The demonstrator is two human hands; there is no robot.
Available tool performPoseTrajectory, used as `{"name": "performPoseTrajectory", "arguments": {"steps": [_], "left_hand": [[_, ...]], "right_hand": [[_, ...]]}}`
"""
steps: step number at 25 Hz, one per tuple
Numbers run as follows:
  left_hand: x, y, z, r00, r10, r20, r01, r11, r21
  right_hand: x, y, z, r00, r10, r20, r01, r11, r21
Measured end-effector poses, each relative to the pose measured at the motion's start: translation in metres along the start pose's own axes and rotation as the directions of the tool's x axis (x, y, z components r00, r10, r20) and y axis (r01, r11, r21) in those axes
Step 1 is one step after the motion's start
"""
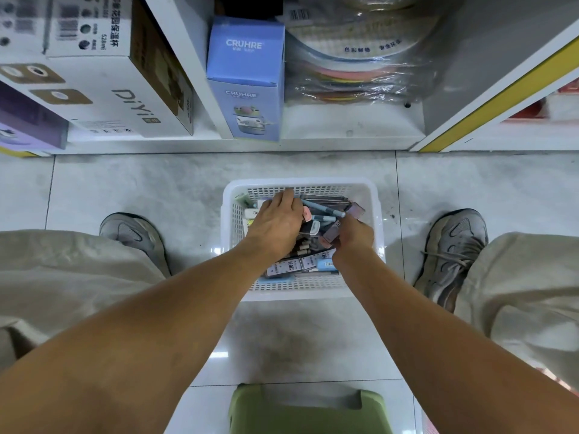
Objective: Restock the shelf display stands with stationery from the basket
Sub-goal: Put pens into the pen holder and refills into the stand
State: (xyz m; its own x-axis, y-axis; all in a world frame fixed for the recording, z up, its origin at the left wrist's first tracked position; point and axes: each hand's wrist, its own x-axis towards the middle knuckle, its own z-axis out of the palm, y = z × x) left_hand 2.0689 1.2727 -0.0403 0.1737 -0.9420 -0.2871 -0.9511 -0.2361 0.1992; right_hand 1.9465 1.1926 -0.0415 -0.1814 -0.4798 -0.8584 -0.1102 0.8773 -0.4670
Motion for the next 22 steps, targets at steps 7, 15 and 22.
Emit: {"name": "performPoseTrajectory", "arguments": {"steps": [7,15,22], "left_hand": [[0.013,0.004,0.006,0.996,0.067,0.053,-0.052,0.967,-0.248],[0.033,0.006,0.008,0.949,0.009,0.316,0.09,0.95,-0.299],[0.04,0.012,0.005,0.937,0.007,0.348,0.108,0.945,-0.31]], "right_hand": [[0.002,-0.006,0.004,0.994,0.03,0.108,-0.039,0.996,0.075],[0.013,-0.005,-0.002,0.962,0.058,0.266,-0.069,0.997,0.031],[0.021,-0.004,-0.005,0.936,0.033,0.352,0.003,0.995,-0.101]]}}
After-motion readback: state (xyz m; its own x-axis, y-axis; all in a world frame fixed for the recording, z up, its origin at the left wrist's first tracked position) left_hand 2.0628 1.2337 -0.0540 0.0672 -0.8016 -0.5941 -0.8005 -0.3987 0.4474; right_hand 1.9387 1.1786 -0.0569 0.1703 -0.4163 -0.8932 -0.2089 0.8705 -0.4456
